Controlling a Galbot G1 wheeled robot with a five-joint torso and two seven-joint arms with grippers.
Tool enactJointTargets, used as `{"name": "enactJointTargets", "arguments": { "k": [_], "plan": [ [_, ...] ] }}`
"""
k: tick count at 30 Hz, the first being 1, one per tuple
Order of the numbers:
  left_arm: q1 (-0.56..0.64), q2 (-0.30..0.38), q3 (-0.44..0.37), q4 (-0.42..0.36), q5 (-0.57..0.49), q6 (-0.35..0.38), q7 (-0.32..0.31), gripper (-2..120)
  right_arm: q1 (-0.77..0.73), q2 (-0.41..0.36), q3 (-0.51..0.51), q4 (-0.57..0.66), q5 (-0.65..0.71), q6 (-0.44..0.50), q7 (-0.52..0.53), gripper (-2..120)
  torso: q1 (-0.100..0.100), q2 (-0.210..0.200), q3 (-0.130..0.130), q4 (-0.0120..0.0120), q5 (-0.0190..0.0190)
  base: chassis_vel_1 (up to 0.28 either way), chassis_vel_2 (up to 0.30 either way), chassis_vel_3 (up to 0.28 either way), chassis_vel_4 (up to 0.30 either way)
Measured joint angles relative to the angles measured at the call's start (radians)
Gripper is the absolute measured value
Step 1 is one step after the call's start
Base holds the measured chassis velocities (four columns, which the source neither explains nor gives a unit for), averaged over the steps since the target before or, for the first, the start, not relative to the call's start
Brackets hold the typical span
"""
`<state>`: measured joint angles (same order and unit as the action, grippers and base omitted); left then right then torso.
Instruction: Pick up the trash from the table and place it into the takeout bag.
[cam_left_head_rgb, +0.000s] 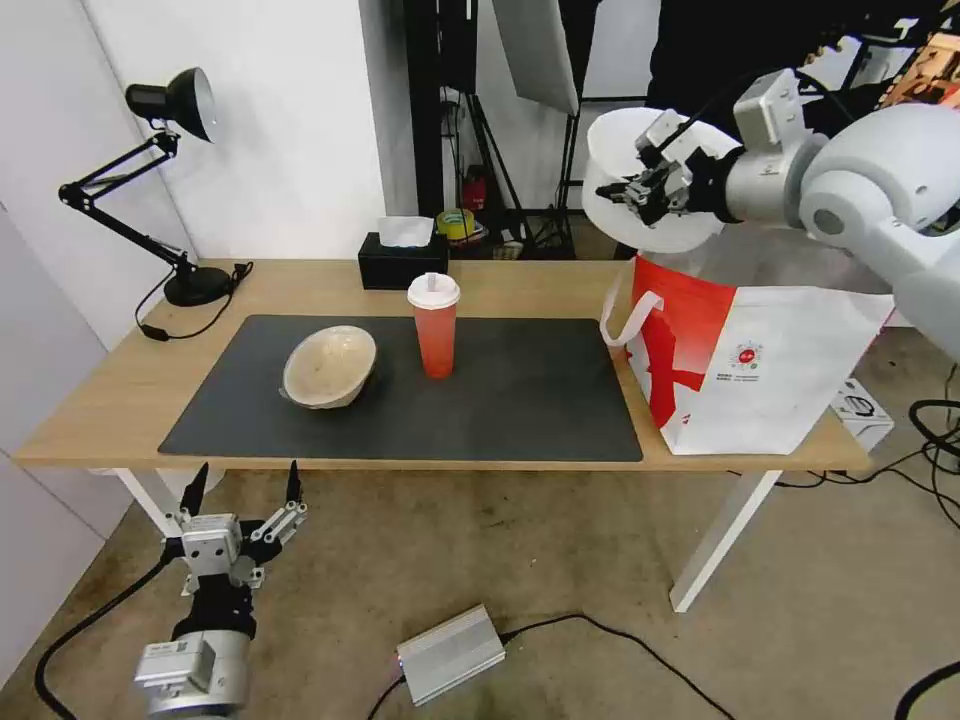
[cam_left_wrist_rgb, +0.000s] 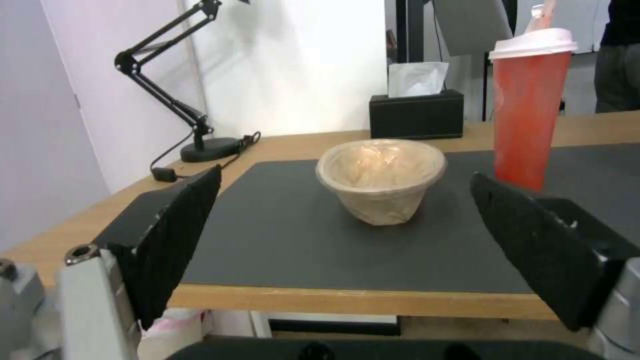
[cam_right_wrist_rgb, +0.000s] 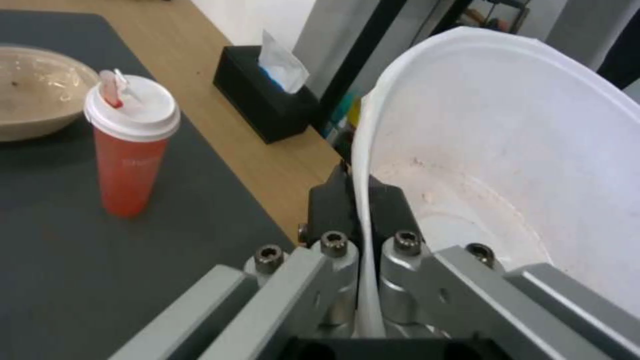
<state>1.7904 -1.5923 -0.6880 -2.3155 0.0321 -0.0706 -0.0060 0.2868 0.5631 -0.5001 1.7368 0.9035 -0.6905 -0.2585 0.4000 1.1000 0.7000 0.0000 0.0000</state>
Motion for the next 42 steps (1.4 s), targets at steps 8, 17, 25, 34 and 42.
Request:
{"name": "enactJointTargets", "arguments": {
  "k": [8, 17, 25, 34, 42],
  "plan": [
    [0.003, 0.000, 0.002, -0.004, 0.000, 0.000, 0.000, 100, -0.017, -0.044, 0.007, 0.000, -0.022, 0.011, -0.017, 0, 0.000, 0.000, 0.000, 0.0002, 0.0000, 0.000, 0.000, 0.000, 0.000],
    [0.004, 0.000, 0.003, -0.006, 0.000, 0.000, 0.000, 100, -0.050, -0.091, 0.033, 0.004, -0.031, 0.021, -0.030, 0, 0.000, 0.000, 0.000, 0.0001, 0.0000, 0.000, 0.000, 0.000, 0.000],
    [0.008, 0.000, 0.001, -0.008, 0.000, -0.001, 0.000, 100, -0.119, -0.113, 0.081, 0.009, -0.048, 0.027, -0.035, 0, 0.000, 0.000, 0.000, 0.0000, 0.0001, 0.000, 0.000, 0.000, 0.000],
    [0.009, 0.002, -0.001, -0.008, 0.000, -0.002, 0.000, 100, -0.193, -0.127, 0.132, 0.008, -0.071, 0.035, -0.045, 0, 0.000, 0.000, 0.000, 0.0001, 0.0000, 0.000, 0.000, 0.000, 0.000],
    [0.009, 0.003, 0.001, -0.008, -0.001, -0.003, 0.000, 100, -0.272, -0.152, 0.187, 0.007, -0.097, 0.046, -0.057, 0, 0.000, 0.000, 0.000, 0.0000, 0.0000, 0.000, 0.000, 0.000, 0.000]
  ]
}}
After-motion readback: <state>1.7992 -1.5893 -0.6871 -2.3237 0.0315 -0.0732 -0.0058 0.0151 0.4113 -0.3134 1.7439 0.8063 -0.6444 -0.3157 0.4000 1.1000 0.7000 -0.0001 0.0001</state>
